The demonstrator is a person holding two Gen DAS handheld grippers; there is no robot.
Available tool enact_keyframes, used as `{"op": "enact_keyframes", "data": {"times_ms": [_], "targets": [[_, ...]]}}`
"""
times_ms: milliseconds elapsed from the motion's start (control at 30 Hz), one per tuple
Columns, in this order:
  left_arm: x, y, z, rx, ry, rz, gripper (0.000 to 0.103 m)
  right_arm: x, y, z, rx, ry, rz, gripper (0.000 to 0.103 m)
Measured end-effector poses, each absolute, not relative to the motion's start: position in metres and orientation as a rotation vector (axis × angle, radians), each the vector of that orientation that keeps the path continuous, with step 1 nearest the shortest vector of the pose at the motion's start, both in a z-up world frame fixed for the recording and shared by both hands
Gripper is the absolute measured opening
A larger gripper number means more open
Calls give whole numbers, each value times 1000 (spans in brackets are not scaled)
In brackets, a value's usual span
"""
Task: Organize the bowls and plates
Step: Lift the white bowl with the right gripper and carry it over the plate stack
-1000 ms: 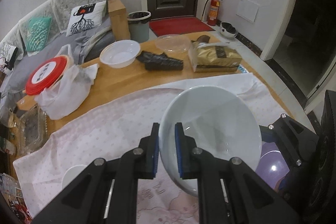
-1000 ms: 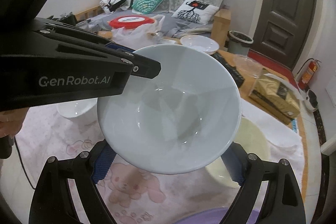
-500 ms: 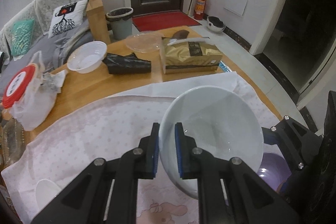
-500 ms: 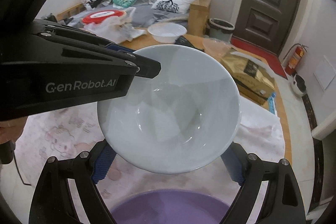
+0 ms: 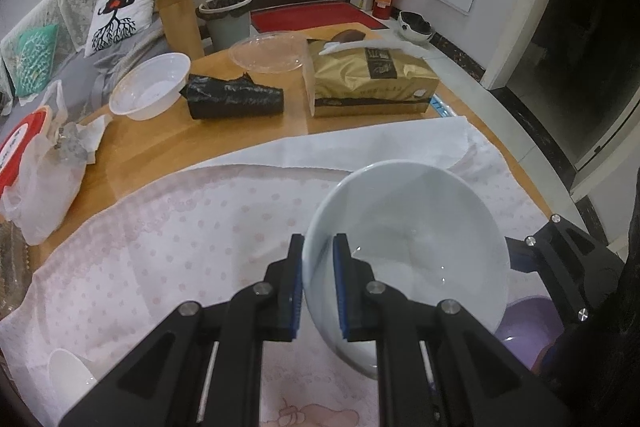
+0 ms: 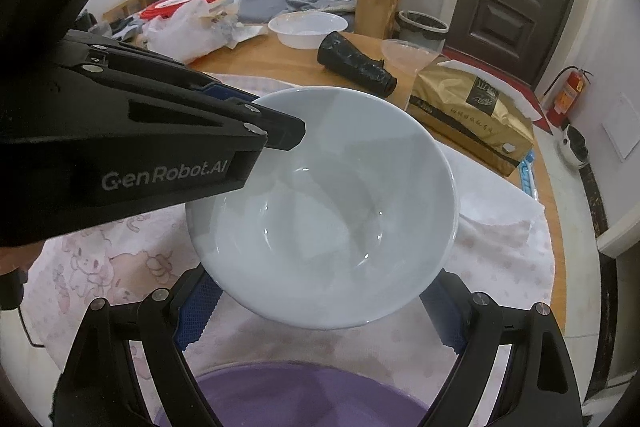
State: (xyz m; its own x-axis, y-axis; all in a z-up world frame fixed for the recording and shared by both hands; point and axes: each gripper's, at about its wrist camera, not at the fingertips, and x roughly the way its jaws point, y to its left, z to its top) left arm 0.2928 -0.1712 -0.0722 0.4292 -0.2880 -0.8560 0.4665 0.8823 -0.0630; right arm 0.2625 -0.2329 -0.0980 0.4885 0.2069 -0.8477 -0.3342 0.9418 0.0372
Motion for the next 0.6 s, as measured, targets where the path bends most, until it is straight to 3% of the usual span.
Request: {"op": "enact_keyframes", "data": {"times_ms": [600], "targets": [[297,-172,-90,208,1058,-460,12,261,-226,-100,-178,1033,331,87]]}}
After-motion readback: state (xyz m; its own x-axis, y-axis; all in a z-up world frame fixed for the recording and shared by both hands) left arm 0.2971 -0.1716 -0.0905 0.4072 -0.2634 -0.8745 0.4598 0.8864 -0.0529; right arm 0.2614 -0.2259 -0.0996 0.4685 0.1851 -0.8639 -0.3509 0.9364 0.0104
